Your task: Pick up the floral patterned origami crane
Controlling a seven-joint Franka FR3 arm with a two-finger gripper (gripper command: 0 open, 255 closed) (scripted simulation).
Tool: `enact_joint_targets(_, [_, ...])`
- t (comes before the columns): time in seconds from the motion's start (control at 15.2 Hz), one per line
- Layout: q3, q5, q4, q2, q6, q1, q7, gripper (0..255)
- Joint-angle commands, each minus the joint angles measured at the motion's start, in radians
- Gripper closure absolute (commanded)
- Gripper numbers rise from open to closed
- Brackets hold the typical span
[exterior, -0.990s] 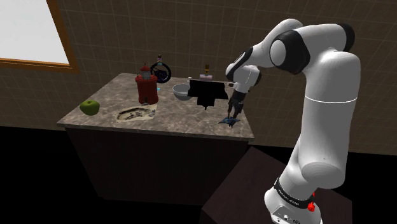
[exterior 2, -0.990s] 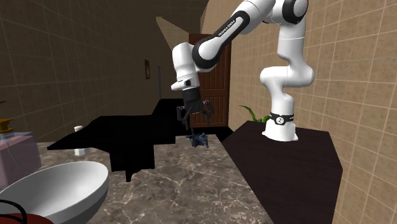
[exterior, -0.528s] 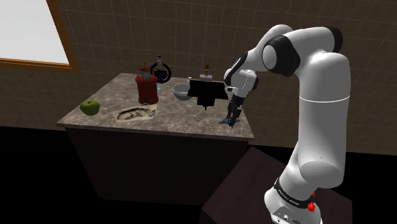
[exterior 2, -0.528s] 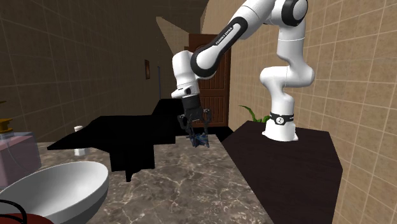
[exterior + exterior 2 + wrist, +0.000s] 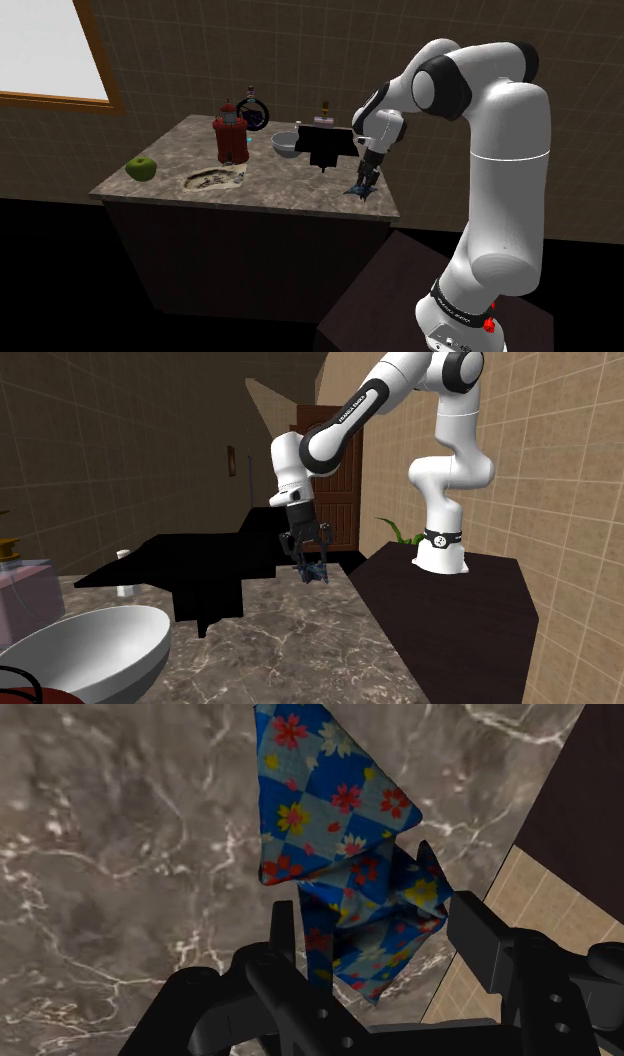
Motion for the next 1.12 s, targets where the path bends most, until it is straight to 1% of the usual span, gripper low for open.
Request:
enact_joint_targets(0.0, [0.000,0.000,0.000,-0.001,0.004,0.002,0.002,255])
enact_joint_targets(0.99, [-0.087,-0.186,0.032,-0.177,-0.114,0.076,0.151,255])
enact_joint_targets(1.06, [-0.088,-0.188,0.032,-0.179,-0.115,0.077,0.152,255])
